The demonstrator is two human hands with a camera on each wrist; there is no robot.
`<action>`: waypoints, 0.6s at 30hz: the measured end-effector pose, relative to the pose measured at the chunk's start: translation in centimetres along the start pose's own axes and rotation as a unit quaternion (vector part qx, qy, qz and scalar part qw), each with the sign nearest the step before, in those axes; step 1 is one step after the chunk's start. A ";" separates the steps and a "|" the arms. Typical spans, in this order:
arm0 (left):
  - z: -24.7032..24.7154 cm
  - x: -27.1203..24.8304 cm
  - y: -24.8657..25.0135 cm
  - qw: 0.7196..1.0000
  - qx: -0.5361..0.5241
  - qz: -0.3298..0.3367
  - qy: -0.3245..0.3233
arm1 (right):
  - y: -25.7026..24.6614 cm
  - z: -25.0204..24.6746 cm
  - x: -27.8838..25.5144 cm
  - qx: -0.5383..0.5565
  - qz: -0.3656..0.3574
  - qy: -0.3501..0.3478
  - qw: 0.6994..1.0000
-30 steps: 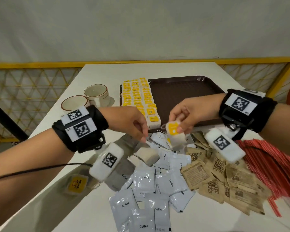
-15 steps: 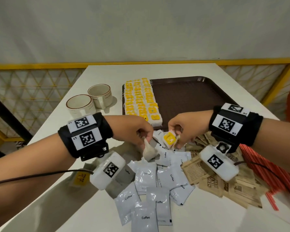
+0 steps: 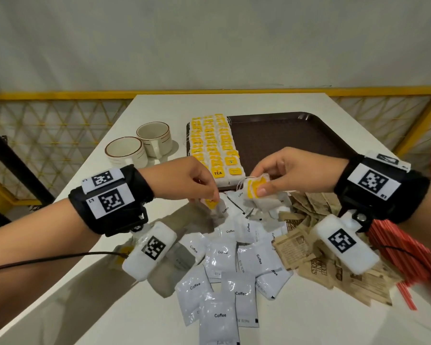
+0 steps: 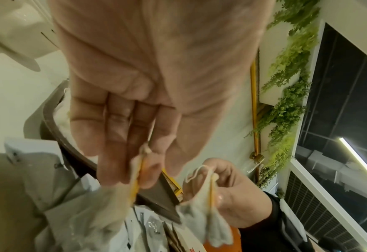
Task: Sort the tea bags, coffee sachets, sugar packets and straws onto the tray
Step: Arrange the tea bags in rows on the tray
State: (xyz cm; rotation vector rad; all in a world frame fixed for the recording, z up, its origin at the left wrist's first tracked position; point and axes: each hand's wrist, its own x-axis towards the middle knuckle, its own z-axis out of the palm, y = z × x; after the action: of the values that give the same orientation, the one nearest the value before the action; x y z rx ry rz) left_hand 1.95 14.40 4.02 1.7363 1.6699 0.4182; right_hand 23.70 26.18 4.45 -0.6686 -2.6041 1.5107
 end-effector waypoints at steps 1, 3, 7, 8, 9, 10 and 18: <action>0.0 0.0 0.2 1.000 0.009 0.002 0.001 | -0.4 0.2 -0.1 0.031 -0.008 -0.008 0.999; -0.1 -0.1 0.7 1.000 0.018 0.012 0.002 | -1.2 0.8 -0.1 0.031 -0.027 -0.025 0.999; -0.3 -0.4 1.3 0.999 -0.023 0.017 0.023 | -1.8 2.0 0.8 0.000 -0.040 -0.014 0.999; -0.3 -0.4 1.5 0.999 -0.027 0.017 0.033 | -1.7 2.4 1.2 0.001 -0.036 0.008 0.999; -0.3 -0.6 1.6 0.998 -0.034 0.019 0.046 | -1.6 2.8 1.5 -0.002 -0.034 0.028 0.999; -0.2 -0.8 1.7 0.997 -0.048 0.023 0.060 | -1.6 3.2 1.7 -0.009 -0.037 0.039 0.998; -1.3 -5.4 -1.5 0.993 -0.068 -0.007 0.092 | -1.4 5.3 1.9 -0.011 -0.058 0.018 0.998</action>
State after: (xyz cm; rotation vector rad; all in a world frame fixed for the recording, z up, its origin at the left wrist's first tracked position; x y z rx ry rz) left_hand -0.74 9.47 5.15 1.6261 1.7355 0.6871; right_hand 20.14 22.06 2.56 -0.5301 -2.5869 1.4247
